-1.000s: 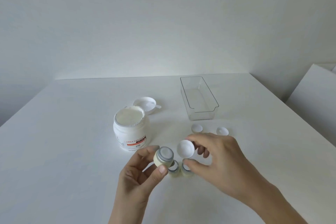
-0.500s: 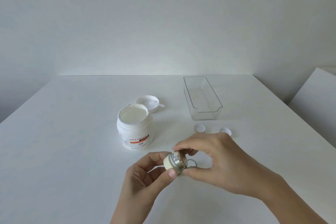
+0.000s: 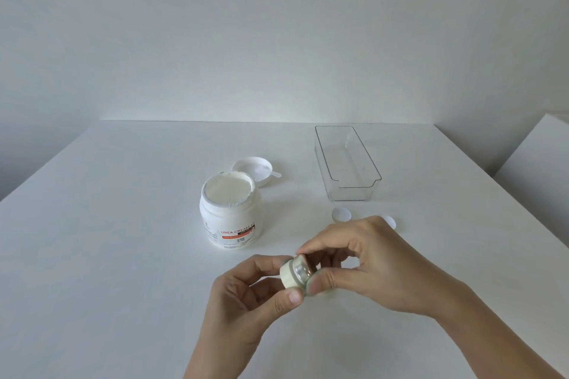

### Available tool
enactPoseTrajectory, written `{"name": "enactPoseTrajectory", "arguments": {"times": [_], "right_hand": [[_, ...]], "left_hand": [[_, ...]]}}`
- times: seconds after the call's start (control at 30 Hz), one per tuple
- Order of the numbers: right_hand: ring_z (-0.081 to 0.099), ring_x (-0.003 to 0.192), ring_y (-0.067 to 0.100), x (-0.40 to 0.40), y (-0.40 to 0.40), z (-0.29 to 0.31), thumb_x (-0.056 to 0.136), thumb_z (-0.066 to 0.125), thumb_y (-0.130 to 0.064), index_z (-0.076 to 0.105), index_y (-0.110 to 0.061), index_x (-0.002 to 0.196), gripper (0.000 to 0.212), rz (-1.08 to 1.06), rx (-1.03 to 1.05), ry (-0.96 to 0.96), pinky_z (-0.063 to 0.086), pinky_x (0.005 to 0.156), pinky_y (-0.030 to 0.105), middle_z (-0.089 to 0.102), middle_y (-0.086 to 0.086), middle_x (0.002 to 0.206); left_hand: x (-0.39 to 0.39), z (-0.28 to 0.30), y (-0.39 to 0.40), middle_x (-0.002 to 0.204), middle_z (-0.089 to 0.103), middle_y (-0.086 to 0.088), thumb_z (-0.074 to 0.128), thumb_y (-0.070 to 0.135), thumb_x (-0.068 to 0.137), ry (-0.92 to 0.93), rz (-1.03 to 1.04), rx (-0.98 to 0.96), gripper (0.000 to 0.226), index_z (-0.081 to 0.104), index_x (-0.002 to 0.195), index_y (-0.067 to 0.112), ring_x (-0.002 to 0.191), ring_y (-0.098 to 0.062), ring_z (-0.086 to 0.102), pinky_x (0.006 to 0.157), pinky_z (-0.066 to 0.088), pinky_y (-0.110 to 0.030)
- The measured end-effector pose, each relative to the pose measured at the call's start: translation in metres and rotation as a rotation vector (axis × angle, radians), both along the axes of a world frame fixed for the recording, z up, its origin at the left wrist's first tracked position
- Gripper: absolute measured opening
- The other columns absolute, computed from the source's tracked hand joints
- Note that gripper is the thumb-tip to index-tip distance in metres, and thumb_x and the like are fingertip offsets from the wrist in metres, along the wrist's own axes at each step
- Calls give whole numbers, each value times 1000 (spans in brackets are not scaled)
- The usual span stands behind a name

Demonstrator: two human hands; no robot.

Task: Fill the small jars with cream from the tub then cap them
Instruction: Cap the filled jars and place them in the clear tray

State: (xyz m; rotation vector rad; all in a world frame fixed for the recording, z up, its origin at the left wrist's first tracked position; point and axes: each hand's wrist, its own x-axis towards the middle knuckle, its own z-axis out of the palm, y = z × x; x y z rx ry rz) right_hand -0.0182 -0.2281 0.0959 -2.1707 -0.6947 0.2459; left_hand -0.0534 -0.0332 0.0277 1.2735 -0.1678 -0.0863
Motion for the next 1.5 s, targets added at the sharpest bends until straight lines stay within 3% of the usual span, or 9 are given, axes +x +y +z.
{"name": "enactPoseTrajectory", "arguments": {"times": [0.13,0.3,0.47,0.57,0.67,0.87,1.2,1.33,1.5], "right_hand": [[65,68,7,-1,3,-1,76,72,-50,72,-27,88,26,-27,11,27,53,65,22,70,-7,77],[49,47,6,0,4,-8,78,44,-74,62,-20,65,59,-140,-78,-31,37,47,16,65,2,61],[65,95,9,3,-7,-2,83,68,-39,65,-36,114,31,16,24,39,52,80,20,70,-15,101],[66,75,5,1,-1,-3,83,66,-46,70,-33,95,18,-36,19,51,52,67,18,71,-11,81],[49,47,3,2,4,-9,82,54,-63,62,-24,63,44,-136,-27,5,37,47,12,66,2,59],[62,82,6,5,-8,-2,77,63,-59,65,-39,106,35,-30,-49,37,51,65,23,69,-19,96],[44,52,2,5,4,-15,87,54,-54,59,-21,76,35,-106,-32,44,35,51,14,58,-4,64],[50,56,6,7,6,-17,90,54,-50,60,-20,78,33,-128,-12,79,39,52,18,66,1,68],[67,73,14,11,4,-20,89,60,-42,66,-22,90,21,-119,59,96,53,67,26,72,-3,78]], "left_hand": [[0,0,-1,87,77,-17,86,14,54,-12,19,10,39,76,91,7,78,-27,75,68,57,-24],[1,1,-3,88,77,-18,81,-3,61,-46,64,3,33,76,91,8,78,-27,75,68,58,-25],[3,1,-3,87,78,-15,83,0,60,-52,85,3,34,76,91,11,77,-24,76,68,59,-25],[2,2,-5,86,78,-13,88,12,56,-67,90,27,37,77,92,14,77,-24,75,70,59,-26],[2,3,-6,86,78,-11,88,21,55,-78,101,69,40,76,94,17,78,-25,75,71,59,-28],[4,3,-6,88,79,-9,88,25,56,-77,120,94,40,76,94,20,80,-26,75,74,59,-30],[3,-3,-16,87,79,-4,88,21,61,-218,220,226,37,75,96,20,79,-23,75,78,58,-26],[4,-11,-21,87,79,-3,86,12,61,-234,294,274,39,72,97,12,78,-23,75,78,59,-27],[10,-11,-29,93,78,1,85,19,60,-237,352,285,38,70,93,30,86,-17,75,80,57,-22]]}}
